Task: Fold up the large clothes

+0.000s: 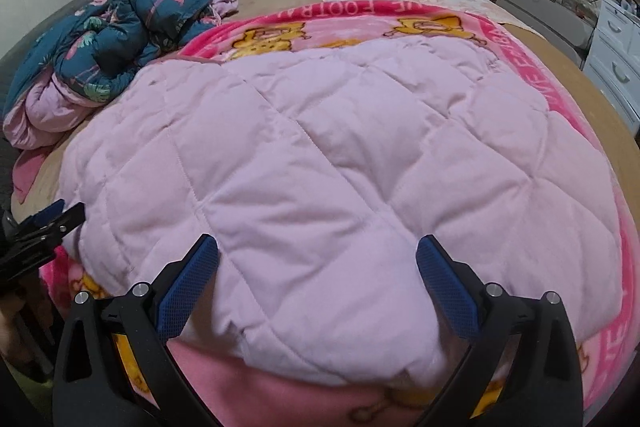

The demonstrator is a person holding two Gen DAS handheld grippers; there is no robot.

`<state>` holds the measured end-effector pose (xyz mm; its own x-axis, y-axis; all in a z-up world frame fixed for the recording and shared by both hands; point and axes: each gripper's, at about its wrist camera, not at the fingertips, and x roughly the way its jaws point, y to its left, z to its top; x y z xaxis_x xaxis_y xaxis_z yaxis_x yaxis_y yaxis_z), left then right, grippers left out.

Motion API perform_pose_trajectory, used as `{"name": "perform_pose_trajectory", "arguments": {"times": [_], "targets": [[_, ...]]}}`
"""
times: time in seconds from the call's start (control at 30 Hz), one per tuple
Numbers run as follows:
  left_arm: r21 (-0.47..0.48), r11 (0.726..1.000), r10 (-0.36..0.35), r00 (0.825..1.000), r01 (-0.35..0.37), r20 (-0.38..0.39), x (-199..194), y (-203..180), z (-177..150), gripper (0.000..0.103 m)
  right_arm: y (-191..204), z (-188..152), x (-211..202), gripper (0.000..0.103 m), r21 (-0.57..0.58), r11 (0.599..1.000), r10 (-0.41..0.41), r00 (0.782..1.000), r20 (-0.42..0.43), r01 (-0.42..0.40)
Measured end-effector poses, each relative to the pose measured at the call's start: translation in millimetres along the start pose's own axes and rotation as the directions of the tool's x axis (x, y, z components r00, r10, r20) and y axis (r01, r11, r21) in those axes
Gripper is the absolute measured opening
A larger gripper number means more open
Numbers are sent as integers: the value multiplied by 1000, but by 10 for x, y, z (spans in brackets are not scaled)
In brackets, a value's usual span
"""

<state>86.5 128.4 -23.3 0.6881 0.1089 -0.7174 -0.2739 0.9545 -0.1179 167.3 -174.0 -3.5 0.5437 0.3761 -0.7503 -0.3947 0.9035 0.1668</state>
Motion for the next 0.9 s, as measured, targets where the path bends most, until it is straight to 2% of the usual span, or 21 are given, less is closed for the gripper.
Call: {"name": "perform_pose_trajectory", "arguments": {"times": [0.13,0.27,0.43,0.57,0.9], "targets": [[-22,999,-39,999,40,20,-229,-8,0,94,-41,-53,-323,99,32,998,53,995,86,-56],[-36,995,-88,995,90,55,-501,-91,7,94,-16,-93,-688,99,8,998,57,984,167,-59],[-16,994,-109,985,112,136,-902,-217,22,94,53,-226,-1103,99,-28,998,55,969,242,-50],[-21,992,-114,976,121,188,-1145,-256,-14,94,94,-396,-1306,99,-34,998,69,960,273,-62],[11,989,-149,967,150,208,-1361,-412,-233,94,241,-665,-1629,99,-75,997,33,925,378,-5]]}}
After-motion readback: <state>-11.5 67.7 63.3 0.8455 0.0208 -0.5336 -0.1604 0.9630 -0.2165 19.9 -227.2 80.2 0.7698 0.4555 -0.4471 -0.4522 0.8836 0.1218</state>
